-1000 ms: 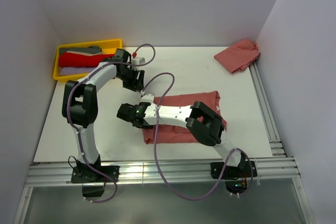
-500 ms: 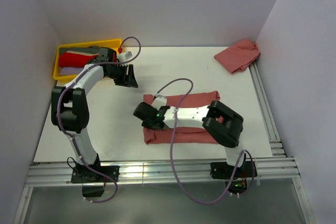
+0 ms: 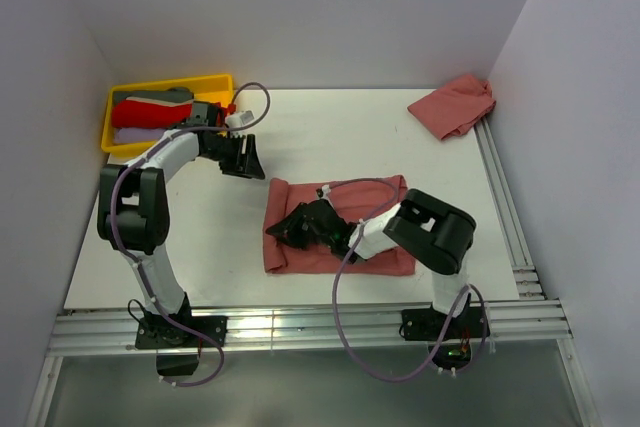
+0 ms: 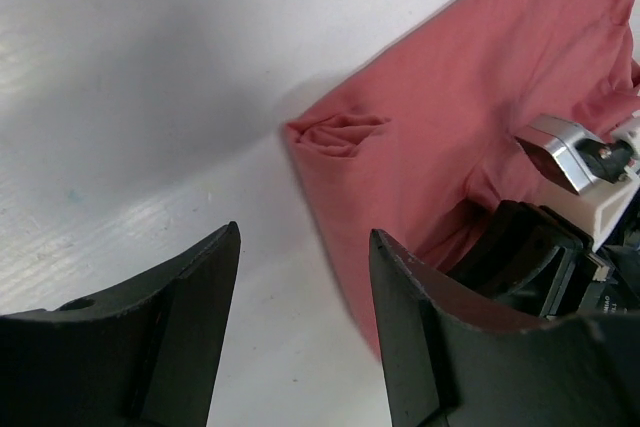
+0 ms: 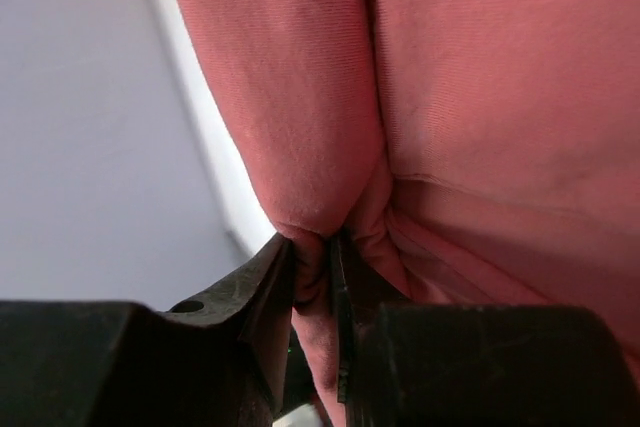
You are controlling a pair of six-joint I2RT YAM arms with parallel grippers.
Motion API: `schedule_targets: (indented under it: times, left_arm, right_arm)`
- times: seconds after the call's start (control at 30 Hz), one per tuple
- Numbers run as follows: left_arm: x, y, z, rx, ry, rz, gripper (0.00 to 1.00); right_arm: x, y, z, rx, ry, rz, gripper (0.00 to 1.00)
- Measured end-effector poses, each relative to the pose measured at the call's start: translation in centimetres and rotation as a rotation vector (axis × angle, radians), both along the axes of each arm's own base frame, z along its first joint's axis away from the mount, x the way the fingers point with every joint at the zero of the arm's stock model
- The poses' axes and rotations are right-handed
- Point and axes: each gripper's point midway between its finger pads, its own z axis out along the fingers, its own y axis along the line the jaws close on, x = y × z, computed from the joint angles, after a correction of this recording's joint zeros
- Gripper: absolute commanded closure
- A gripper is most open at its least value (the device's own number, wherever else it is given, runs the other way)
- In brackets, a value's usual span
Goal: Roll the t-shirts
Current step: Roll the tshirt
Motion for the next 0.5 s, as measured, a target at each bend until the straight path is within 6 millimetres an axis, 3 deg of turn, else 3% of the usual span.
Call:
schedule_targets:
  times: [0.2,0.37,0.5]
  left_arm:
    - [-1.3,-0.4,-1.5,0.021,0.015,-0.036,0.41]
    - [-2.9,-1.1,-3.2,0.066,0.034,-0.075,0.44]
    - [-2.9,-1.7,-3.6,0.103,0.015,-0.091,0.5]
  right_arm:
    - [-0.1,1.7,0.7,0.155,0.029,0.021,0.75]
    - [-0.5,1.7,0.8,0.213,0.053,0.013,0.72]
    - [-0.6,1.4,0.6,0.231,0.069,0.002,0.66]
